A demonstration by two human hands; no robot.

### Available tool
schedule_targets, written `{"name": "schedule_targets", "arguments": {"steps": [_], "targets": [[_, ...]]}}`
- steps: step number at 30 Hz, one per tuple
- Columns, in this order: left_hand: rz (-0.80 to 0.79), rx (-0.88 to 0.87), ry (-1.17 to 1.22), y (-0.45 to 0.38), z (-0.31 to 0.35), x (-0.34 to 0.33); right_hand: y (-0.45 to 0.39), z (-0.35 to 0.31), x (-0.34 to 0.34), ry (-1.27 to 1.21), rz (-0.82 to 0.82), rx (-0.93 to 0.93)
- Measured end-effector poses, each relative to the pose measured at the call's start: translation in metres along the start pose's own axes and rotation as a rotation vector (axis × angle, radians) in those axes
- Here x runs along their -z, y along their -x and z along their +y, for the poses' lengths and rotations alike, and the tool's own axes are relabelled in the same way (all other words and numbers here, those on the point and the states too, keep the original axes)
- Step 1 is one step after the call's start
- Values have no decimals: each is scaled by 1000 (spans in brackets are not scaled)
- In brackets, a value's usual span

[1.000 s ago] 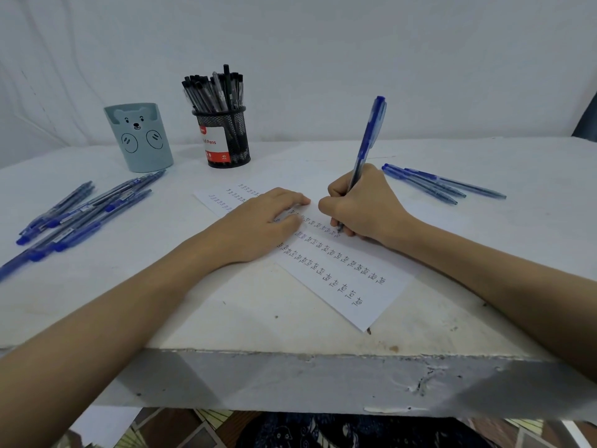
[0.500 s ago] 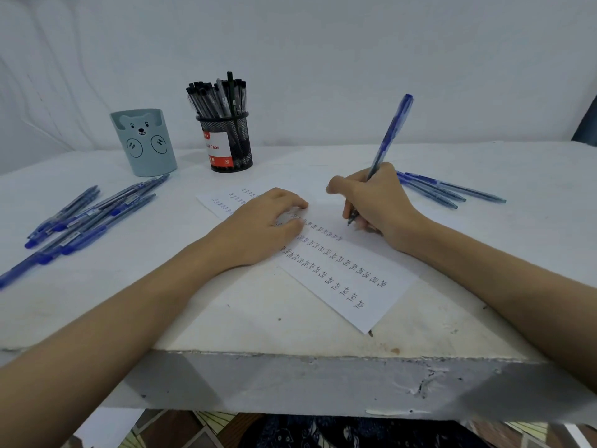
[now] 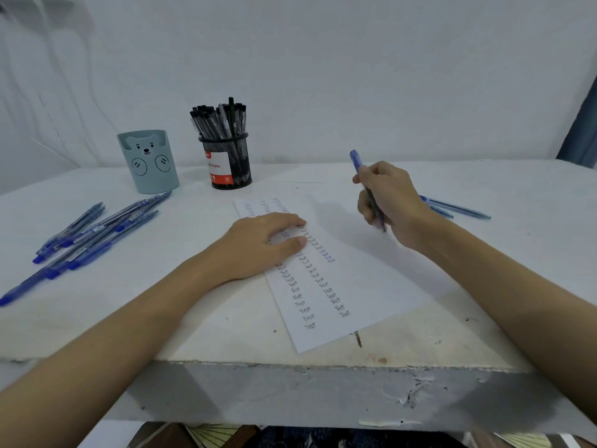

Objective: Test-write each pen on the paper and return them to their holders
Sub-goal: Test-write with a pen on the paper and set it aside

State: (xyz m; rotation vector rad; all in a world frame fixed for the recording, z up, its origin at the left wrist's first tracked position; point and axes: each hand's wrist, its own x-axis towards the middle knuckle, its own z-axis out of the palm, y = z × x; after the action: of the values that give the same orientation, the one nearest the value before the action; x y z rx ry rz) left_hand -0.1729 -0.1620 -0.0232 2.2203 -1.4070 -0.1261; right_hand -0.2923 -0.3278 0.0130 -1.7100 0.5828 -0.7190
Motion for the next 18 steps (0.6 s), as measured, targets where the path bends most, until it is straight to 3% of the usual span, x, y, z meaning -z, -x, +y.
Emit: {"name": "schedule_targets", "arguments": {"steps": [7, 18], "targets": [[-59, -21, 77, -1, -5, -1, 2, -9, 11, -521, -199, -214], [-45, -30, 67, -3, -7, -3, -16, -2, 34, -335, 38, -145]]}}
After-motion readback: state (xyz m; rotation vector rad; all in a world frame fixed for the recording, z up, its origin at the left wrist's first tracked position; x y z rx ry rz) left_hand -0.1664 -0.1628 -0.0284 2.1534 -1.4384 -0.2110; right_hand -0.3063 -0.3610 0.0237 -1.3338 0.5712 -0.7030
